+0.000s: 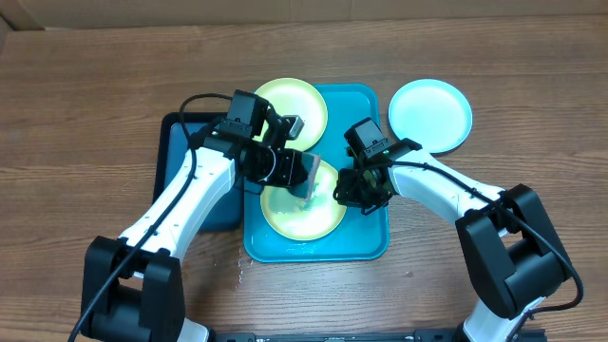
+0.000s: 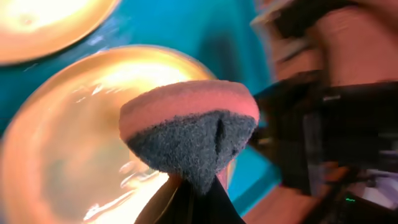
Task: Clean dirty plates on tray and stack at the side
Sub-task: 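Keep scrubbing the yellow plate surface in circles with the sponge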
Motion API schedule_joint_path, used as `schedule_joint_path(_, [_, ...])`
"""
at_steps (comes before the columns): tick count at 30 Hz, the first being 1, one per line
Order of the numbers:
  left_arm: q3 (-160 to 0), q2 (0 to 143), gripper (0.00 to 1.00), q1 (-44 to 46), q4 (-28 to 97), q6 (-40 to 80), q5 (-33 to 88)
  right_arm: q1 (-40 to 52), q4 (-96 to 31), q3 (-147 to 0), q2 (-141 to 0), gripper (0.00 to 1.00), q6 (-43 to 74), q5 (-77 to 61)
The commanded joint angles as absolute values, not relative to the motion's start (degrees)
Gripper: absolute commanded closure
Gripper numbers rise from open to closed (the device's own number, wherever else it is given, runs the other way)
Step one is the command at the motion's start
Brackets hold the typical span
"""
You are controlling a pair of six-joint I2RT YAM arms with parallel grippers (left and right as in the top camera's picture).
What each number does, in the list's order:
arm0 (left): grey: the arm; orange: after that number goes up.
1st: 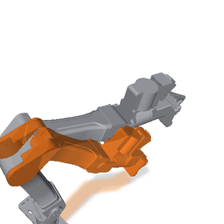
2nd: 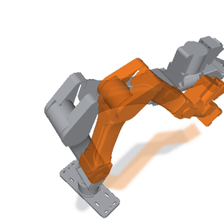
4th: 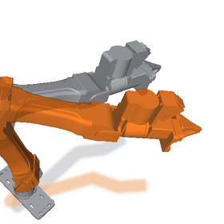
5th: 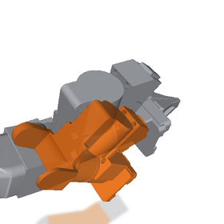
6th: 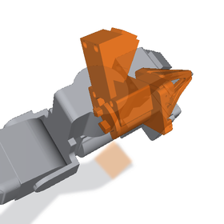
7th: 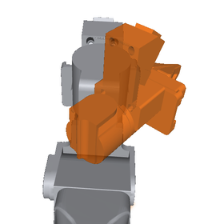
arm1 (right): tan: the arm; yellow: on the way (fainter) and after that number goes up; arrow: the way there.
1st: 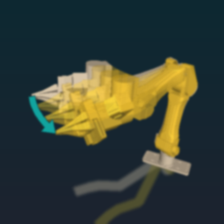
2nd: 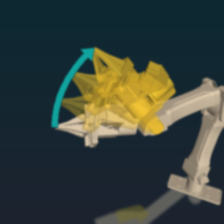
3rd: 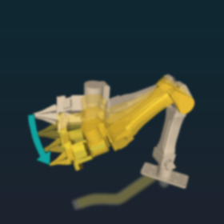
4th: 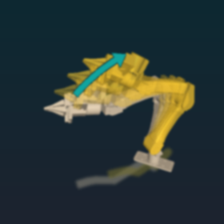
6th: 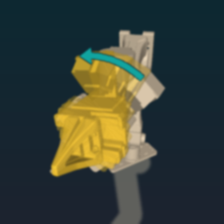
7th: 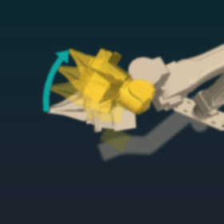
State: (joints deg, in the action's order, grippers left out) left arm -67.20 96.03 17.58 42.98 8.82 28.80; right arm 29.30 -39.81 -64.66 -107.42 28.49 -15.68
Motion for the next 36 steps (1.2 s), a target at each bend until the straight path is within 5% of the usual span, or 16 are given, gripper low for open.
schedule_joint_path(1, [-66.52, 97.23, 0.96, 17.56, 43.72, 9.56, 17.45, 29.67, -39.27, -63.96, -107.26, 0.96, 28.47, -15.94])
schedule_joint_path(13, [-64.90, 110.96, 0.96, 17.58, 39.42, 14.46, 15.09, 29.67, -39.27, -63.96, -107.26, 0.96, 28.47, -15.94])
schedule_joint_path(23, [-64.90, 114.50, 0.96, 17.58, 33.58, 12.43, 32.05, 29.67, -39.03, -63.96, -107.26, 0.96, 28.47, -15.94])
schedule_joint_path(36, [-64.90, 116.49, 0.96, 19.51, 30.41, 12.40, 27.38, 29.67, -38.59, -63.96, -107.26, 0.96, 28.47, -15.92])
